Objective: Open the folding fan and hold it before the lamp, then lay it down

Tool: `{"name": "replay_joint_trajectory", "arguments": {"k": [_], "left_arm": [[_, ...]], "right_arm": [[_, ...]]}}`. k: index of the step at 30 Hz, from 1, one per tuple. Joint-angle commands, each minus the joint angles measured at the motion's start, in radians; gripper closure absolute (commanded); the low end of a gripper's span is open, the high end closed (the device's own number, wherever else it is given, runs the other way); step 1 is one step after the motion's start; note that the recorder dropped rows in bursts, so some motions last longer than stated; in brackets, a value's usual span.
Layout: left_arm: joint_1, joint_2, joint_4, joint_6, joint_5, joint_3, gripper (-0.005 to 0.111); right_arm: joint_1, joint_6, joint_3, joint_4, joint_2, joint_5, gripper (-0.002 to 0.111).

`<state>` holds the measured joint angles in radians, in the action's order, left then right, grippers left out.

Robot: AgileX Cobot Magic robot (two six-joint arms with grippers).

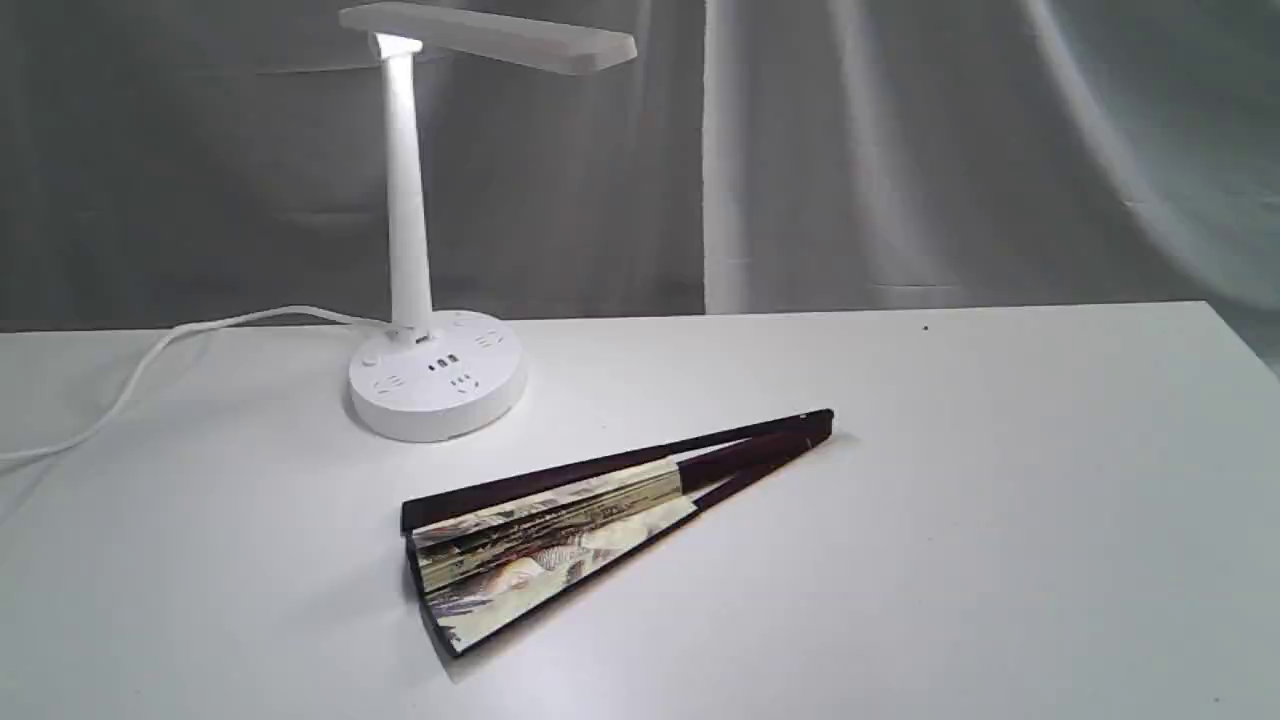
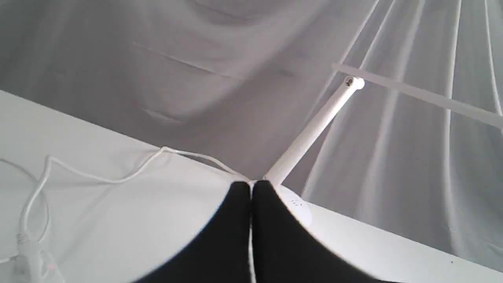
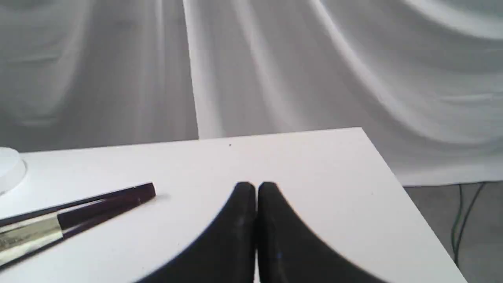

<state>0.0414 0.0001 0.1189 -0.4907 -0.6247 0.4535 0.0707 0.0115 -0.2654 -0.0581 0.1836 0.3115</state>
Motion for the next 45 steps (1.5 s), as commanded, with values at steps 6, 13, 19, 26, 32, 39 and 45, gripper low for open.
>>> {"name": "replay_joint_trajectory", "arguments": {"k": [6,13,19,26,32,39,45], "left_arm": [[-0.002,0.131,-0.009,0.009,-0.124,0.067,0.107],[-0.002,0.360,-0.139,0.190,-0.117,0.093,0.107],[-0.002,0.527,-0.241,0.261,-0.059,0.093,0.107],[-0.002,0.746,-0.414,0.460,-0.044,0.096,0.107],[-0.002,0.942,-0.432,0.474,-0.035,0.119,0.107],[-0.002,1.134,-0.432,0.474,-0.053,0.205,0.107],[-0.002,1.218,-0.485,0.512,-0.032,0.251,0.107]], "right_arm": [[-0.001,0.006,-0.131,0.019,0.276,0.052,0.108],[-0.001,0.006,-0.216,0.019,0.454,0.053,0.108],[-0.001,0.006,-0.249,0.019,0.590,0.055,0.108],[-0.001,0.006,-0.249,-0.035,0.725,0.052,0.108],[-0.001,0.012,-0.249,-0.067,0.743,0.059,0.108],[-0.001,0.058,-0.249,-0.067,0.743,0.073,0.108],[-0.001,0.097,-0.249,-0.085,0.751,0.073,0.091]]}}
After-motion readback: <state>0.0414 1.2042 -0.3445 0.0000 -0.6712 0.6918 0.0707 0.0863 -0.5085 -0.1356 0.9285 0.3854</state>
